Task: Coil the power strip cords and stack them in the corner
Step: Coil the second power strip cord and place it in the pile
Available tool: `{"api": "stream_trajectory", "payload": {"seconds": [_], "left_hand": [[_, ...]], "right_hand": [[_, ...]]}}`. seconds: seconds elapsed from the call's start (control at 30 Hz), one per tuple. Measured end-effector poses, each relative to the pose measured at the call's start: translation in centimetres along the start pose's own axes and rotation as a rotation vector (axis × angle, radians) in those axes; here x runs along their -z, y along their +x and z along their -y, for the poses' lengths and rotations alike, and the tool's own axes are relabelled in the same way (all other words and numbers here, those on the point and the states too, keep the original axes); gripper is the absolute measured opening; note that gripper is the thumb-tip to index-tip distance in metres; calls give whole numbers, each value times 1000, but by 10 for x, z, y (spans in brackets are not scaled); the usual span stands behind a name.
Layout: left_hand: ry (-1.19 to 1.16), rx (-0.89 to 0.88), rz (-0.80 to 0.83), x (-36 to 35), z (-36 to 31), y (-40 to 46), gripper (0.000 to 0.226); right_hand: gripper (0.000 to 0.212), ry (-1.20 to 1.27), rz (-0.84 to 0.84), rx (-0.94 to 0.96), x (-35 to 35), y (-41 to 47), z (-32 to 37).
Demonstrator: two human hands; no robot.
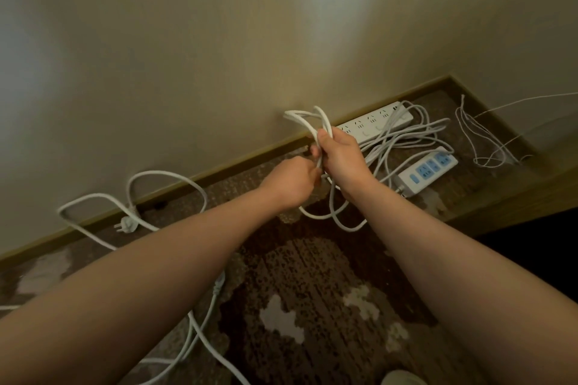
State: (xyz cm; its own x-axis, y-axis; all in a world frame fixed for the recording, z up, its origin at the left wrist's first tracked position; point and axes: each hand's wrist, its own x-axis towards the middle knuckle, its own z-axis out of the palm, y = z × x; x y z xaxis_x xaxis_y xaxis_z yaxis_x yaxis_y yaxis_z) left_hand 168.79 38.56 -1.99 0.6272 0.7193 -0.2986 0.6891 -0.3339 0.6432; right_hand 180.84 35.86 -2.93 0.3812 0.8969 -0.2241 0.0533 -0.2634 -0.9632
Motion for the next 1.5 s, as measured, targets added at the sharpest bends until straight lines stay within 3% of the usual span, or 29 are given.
{"api": "stream_trajectory", "payload": {"seconds": [0.27, 0.4, 0.57, 0.83, 1.03, 1.2, 1.37, 1.5], "left_hand": [[-3, -22, 71, 7, 25, -5, 31], [-47, -7, 95, 11, 35, -12, 28], [-95, -16, 121, 4, 30, -23, 28], [-108, 49, 304, 17, 79, -55, 25], [5, 61, 299, 46, 104, -67, 23], [84, 48, 179, 86, 120, -76, 21], [-5, 186, 73, 117, 133, -89, 22], [176, 34, 123, 105, 99, -83, 20]], "right_hand": [[28, -207, -7, 25, 15, 2, 6], [27, -105, -45, 14, 17, -2, 9], [24, 53, 26, 47, 5, -7, 15], [20, -59, -88, 18, 39, 0, 6], [20, -132, -106, 47, 46, 11, 8], [21, -126, -151, 45, 57, 20, 9], [19, -141, -236, 35, 70, 22, 5], [20, -119, -173, 45, 60, 21, 10]]}}
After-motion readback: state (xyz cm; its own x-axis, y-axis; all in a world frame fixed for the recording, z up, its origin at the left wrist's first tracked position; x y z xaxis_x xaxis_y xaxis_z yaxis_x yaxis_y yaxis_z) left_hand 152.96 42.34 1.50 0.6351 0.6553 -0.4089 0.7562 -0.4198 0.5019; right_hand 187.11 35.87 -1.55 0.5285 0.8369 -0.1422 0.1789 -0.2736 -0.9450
